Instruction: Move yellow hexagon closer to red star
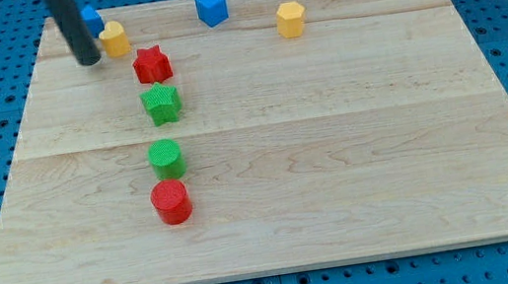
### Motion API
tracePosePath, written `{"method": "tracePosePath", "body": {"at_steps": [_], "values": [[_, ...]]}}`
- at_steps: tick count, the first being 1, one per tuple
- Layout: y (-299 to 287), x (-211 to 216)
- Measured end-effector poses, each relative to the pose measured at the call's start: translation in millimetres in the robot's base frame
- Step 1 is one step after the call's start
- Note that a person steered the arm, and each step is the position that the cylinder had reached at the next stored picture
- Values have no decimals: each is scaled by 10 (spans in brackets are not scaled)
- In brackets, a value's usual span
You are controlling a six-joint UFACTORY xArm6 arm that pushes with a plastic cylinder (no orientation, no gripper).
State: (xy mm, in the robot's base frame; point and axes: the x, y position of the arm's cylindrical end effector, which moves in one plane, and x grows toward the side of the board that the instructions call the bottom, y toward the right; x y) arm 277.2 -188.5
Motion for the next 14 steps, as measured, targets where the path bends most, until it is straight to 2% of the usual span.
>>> {"method": "tracePosePath", "body": {"at_steps": [1,2,3,5,6,7,10,11,13,14], "values": [[343,-261],[536,-266],[1025,-207],[2519,161],[2927,93],[3038,-87],[3115,-217],[3194,-29],[3406,713],[3407,780]]}}
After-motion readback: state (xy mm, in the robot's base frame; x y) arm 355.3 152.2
